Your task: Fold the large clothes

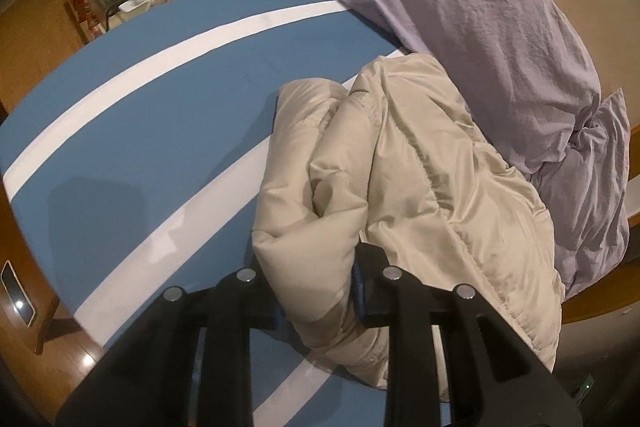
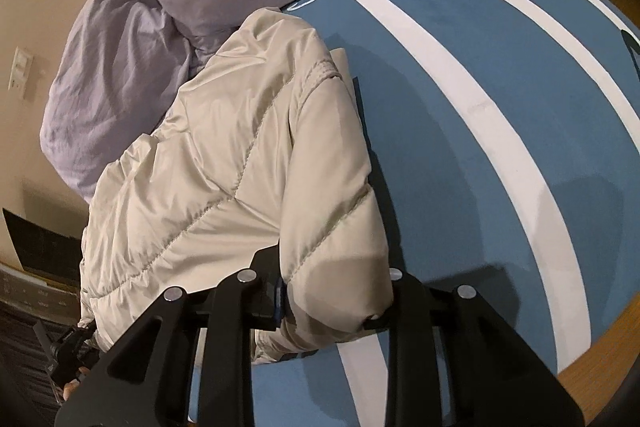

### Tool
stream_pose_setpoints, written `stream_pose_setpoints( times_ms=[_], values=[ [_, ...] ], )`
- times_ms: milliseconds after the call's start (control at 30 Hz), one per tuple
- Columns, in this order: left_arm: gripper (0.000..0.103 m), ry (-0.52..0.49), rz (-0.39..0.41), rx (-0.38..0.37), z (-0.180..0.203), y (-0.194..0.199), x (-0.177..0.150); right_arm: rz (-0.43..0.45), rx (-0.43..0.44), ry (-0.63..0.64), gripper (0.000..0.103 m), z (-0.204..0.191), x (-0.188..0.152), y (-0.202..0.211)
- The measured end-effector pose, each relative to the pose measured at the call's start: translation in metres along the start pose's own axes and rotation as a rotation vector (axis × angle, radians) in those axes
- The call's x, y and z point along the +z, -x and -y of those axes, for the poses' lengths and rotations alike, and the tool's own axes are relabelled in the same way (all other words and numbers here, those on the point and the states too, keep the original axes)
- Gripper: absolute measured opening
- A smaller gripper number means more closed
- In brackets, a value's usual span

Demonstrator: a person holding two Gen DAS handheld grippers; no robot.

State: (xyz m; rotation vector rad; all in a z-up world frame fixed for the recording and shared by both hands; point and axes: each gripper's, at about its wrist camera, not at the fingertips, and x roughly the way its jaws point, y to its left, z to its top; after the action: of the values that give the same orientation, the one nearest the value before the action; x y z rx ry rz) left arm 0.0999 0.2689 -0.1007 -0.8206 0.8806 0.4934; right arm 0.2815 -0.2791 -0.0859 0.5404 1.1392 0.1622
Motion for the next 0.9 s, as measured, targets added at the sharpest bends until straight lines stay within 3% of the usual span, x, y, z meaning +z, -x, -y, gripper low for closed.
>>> stream_pose_setpoints(
  times_ms=[67, 167, 333, 400, 500, 700, 900],
  values=[
    [0.03, 0.01, 0.0, 0.014, -0.002, 0.002, -0.003, -0.001, -0.013, 0.003, 0.034, 0.001, -0.001, 0.003],
    [0.037, 0.01, 0.002, 0.037, 0.0, 0.005, -0.004, 0.015, -0.06, -0.004, 0.052, 0.003, 0.0, 0.01],
    [0.061, 0.035, 0.014, 0.068, -0.004, 0.009, -0.004, 0.15, -0.196, 0.066, 0.055, -0.006, 0.008, 0.037],
    [0.065, 0.061, 0.019, 0.055, -0.008, 0.01, -0.004, 0.2, -0.227, 0.135, 0.056, -0.021, 0.01, 0.044],
    [0.072, 0.114, 0.043, 0.007, -0.016, 0.014, -0.006, 0.226, -0.202, 0.248, 0.059, -0.056, 0.007, 0.042],
    [0.08, 0.156, 0.048, -0.02, -0.023, 0.012, -0.007, 0.161, -0.116, 0.458, 0.064, -0.123, -0.018, 0.009],
    [0.084, 0.181, 0.068, -0.071, -0.025, 0.015, -0.011, 0.111, -0.127, 0.529, 0.064, -0.144, -0.037, -0.017]
  ],
)
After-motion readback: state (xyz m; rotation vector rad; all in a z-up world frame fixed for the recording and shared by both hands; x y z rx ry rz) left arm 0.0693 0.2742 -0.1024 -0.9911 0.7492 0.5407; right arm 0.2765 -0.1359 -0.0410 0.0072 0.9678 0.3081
